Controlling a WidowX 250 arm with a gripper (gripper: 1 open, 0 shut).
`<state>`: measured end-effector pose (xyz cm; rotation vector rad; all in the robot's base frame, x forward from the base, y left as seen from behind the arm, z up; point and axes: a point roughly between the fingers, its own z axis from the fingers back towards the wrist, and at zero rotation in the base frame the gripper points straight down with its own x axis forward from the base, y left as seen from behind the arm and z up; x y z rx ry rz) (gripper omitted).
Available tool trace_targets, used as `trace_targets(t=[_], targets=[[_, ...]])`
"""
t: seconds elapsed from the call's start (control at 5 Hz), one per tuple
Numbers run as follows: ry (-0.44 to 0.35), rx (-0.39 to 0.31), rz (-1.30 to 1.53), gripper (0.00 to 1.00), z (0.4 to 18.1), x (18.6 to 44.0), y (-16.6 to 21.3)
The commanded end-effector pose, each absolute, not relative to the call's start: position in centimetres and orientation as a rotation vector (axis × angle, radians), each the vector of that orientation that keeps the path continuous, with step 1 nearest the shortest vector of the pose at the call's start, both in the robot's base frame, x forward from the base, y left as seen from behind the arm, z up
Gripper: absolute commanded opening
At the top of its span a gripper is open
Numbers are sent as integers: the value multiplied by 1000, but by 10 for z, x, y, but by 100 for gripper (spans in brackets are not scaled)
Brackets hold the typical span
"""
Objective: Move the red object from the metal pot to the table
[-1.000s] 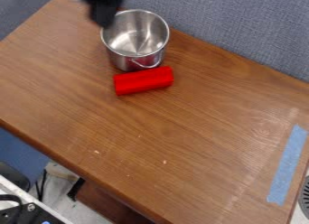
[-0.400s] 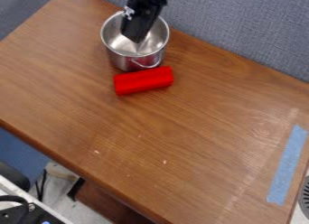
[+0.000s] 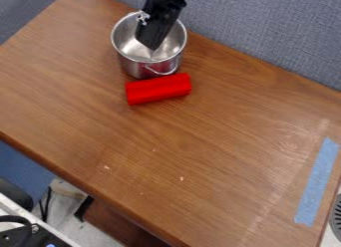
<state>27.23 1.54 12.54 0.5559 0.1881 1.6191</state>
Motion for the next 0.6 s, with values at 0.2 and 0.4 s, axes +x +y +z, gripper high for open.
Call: trace_targets(t=[0.2,0.4], targets=[[59,442,1401,100,118,269,9],[26,415,1282,100,101,266,1]])
